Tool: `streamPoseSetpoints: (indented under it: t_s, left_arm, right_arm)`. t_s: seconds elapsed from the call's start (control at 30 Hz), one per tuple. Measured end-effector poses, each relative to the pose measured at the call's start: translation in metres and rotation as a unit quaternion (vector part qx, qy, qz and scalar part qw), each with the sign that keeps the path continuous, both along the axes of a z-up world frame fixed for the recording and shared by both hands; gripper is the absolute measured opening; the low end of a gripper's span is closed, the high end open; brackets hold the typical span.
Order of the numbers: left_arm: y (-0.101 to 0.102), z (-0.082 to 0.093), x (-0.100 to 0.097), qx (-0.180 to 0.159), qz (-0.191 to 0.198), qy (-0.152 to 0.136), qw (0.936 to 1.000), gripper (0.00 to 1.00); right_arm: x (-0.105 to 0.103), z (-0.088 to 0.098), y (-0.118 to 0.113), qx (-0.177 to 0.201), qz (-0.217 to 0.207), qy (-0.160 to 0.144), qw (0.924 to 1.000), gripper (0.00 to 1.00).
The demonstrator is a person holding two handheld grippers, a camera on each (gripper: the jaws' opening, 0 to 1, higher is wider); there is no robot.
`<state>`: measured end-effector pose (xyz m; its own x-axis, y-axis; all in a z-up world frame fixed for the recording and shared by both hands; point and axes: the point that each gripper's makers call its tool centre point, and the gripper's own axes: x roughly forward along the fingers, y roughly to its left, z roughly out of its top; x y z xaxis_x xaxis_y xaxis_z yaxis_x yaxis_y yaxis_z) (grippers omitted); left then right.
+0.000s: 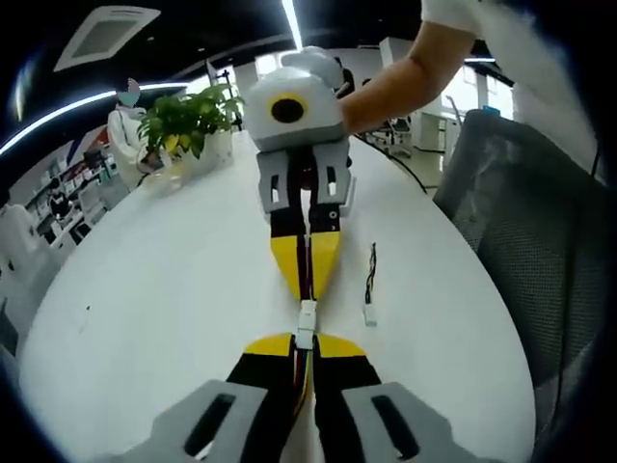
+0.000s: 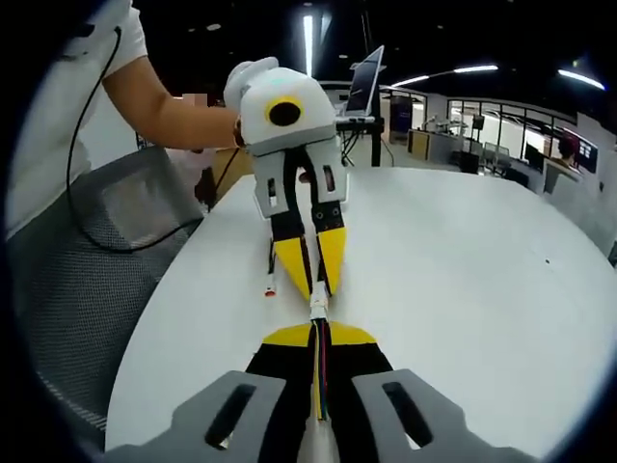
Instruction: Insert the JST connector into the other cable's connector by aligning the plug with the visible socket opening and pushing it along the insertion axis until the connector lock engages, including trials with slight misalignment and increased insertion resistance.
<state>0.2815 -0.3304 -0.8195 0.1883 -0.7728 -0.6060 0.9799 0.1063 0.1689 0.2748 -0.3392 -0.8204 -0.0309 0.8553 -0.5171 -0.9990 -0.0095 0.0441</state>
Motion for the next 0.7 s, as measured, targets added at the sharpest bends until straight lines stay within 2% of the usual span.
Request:
streamPoseSetpoints:
  t_s: [0.7]
  left_arm:
    - [-0.0045,-0.0032,0.0047,0.002,0.007,0.0,1.0,0.0]
  right_arm:
    - [0.0043,-0.0031,0.0012,-0.003,-0.005,-0.003,1.0,0.0]
